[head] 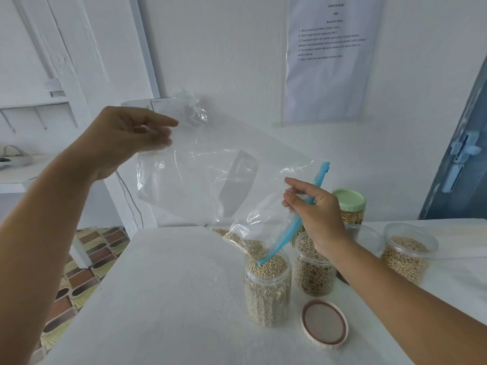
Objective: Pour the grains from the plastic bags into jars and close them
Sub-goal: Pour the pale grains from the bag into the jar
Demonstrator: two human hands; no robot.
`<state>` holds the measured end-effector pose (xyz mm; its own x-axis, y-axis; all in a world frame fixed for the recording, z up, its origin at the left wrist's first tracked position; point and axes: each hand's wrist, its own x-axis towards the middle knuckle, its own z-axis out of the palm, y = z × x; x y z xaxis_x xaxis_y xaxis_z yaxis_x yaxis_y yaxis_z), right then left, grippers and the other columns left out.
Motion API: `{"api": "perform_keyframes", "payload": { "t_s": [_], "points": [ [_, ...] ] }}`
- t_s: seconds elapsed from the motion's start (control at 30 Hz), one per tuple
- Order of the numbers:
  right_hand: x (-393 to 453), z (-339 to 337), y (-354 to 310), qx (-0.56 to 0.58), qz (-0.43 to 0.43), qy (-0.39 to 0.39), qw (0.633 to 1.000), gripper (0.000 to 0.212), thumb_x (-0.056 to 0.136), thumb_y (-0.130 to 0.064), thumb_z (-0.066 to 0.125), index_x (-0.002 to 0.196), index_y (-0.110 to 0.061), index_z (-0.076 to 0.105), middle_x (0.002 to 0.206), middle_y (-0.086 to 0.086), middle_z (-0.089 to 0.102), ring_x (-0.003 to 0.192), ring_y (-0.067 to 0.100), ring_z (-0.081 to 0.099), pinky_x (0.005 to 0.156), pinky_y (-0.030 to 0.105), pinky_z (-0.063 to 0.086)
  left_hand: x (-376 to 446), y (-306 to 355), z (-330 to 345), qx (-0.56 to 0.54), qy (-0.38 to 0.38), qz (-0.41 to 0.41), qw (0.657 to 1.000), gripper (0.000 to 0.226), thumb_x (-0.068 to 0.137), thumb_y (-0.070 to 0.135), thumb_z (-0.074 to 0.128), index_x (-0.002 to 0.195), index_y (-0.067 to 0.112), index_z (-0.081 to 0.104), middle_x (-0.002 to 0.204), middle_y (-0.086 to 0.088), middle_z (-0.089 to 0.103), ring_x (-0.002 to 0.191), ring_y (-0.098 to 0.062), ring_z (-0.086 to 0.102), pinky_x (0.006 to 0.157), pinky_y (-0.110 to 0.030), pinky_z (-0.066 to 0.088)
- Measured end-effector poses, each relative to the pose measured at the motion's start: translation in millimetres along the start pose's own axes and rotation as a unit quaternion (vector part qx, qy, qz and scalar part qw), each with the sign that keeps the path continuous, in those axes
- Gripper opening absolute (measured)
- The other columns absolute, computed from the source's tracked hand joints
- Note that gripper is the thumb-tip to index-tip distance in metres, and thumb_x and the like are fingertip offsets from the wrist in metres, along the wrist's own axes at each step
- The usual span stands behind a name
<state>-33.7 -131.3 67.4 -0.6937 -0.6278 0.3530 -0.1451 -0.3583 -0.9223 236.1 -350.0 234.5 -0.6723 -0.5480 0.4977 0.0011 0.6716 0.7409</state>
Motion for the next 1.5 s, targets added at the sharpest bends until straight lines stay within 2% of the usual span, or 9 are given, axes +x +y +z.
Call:
{"api": "perform_keyframes", "payload": {
  "t_s": [0.3, 0.5, 0.63, 0.8, 0.9, 1.1, 1.3, 1.4, 1.5],
  "points": [
    [-3, 2, -2, -0.006, 0.001, 0.0, 1.0, 0.032, 0.095, -0.004, 0.072, 0.122, -0.02, 0.076, 0.093, -0.006, 0.074, 0.079, 0.008, 0.07, 0.077, 0.016, 0.055, -1, -5, 6, -0.02, 0.024, -0.03, 0.999, 0.045, 0.101, -0.007, 0.056, 0.101, 0.028, 0.083, 0.125, -0.003, 0.074, 0.122, -0.018, 0.068, 0.11, -0.043, 0.052],
    [-6, 3, -4, -0.017, -0.004, -0.001, 1.0, 0.032, 0.095, -0.004, 0.071, 0.121, -0.022, 0.075, 0.092, -0.008, 0.074, 0.078, 0.004, 0.07, 0.075, 0.014, 0.054, -27, -10, 13, 0.017, -0.029, -0.073, 0.997, 0.042, 0.098, 0.003, 0.065, 0.108, 0.04, 0.081, 0.143, 0.02, 0.058, 0.139, 0.0, 0.045, 0.126, -0.046, 0.022],
    [-8, 3, -5, -0.03, -0.014, -0.01, 0.999, 0.031, 0.096, -0.006, 0.07, 0.121, -0.024, 0.075, 0.096, -0.001, 0.075, 0.079, 0.003, 0.069, 0.076, 0.014, 0.053, -56, -22, 21, 0.002, -0.002, -0.099, 0.995, 0.042, 0.084, 0.028, 0.078, 0.121, 0.046, 0.075, 0.17, 0.002, 0.026, 0.157, -0.004, 0.014, 0.126, -0.045, 0.009],
    [-7, 4, -6, -0.024, -0.02, -0.013, 0.999, 0.032, 0.096, -0.005, 0.071, 0.119, -0.026, 0.076, 0.098, -0.001, 0.075, 0.083, 0.011, 0.071, 0.079, 0.018, 0.056, -120, -51, 61, -0.183, 0.09, -0.123, 0.971, 0.084, 0.052, 0.067, 0.093, 0.128, 0.037, 0.072, 0.155, 0.009, 0.05, 0.155, -0.014, 0.026, 0.124, -0.052, 0.008],
    [-6, 3, -5, -0.031, -0.022, -0.015, 0.999, 0.033, 0.096, -0.006, 0.071, 0.119, -0.029, 0.075, 0.095, -0.007, 0.075, 0.084, 0.013, 0.072, 0.083, 0.02, 0.057, -157, -74, 93, -0.248, 0.122, -0.168, 0.946, 0.064, 0.067, 0.054, 0.09, 0.128, 0.042, 0.071, 0.151, 0.015, 0.053, 0.155, -0.016, 0.024, 0.125, -0.055, 0.007],
    [-1, 2, -6, -0.029, -0.017, -0.014, 0.999, 0.032, 0.095, -0.008, 0.072, 0.118, -0.03, 0.076, 0.094, -0.008, 0.076, 0.081, 0.01, 0.071, 0.085, 0.024, 0.058, -171, -87, 146, -0.241, -0.01, -0.253, 0.937, 0.084, 0.05, 0.078, 0.087, 0.125, 0.043, 0.074, 0.131, 0.028, 0.066, 0.136, 0.0, 0.043, 0.122, -0.042, 0.02],
    [-3, 0, -5, -0.033, -0.012, -0.014, 0.999, 0.031, 0.095, -0.009, 0.073, 0.116, -0.031, 0.076, 0.094, -0.008, 0.076, 0.079, 0.01, 0.07, 0.084, 0.024, 0.058, -110, -102, 154, -0.384, 0.023, -0.308, 0.87, 0.041, 0.089, 0.039, 0.071, 0.129, 0.046, 0.07, 0.156, -0.008, 0.044, 0.144, -0.037, 0.044, 0.121, -0.052, 0.036],
    [-4, -1, -5, -0.034, -0.01, -0.012, 0.999, 0.031, 0.095, -0.01, 0.073, 0.116, -0.032, 0.076, 0.093, -0.01, 0.076, 0.08, 0.01, 0.07, 0.083, 0.024, 0.058, -90, -108, 160, -0.438, 0.045, -0.306, 0.844, 0.036, 0.095, 0.02, 0.069, 0.127, 0.037, 0.074, 0.132, -0.014, 0.063, 0.116, -0.027, 0.068, 0.107, -0.04, 0.049],
    [-6, -3, -2, -0.036, -0.01, -0.004, 0.999, 0.031, 0.095, -0.012, 0.073, 0.114, -0.035, 0.076, 0.092, -0.013, 0.076, 0.082, 0.011, 0.071, 0.086, 0.027, 0.059, -81, -107, 167, -0.395, 0.059, -0.298, 0.867, 0.037, 0.095, 0.002, 0.067, 0.114, 0.031, 0.081, 0.106, -0.004, 0.069, 0.087, -0.013, 0.06, 0.085, -0.027, 0.041]
  ]
}}
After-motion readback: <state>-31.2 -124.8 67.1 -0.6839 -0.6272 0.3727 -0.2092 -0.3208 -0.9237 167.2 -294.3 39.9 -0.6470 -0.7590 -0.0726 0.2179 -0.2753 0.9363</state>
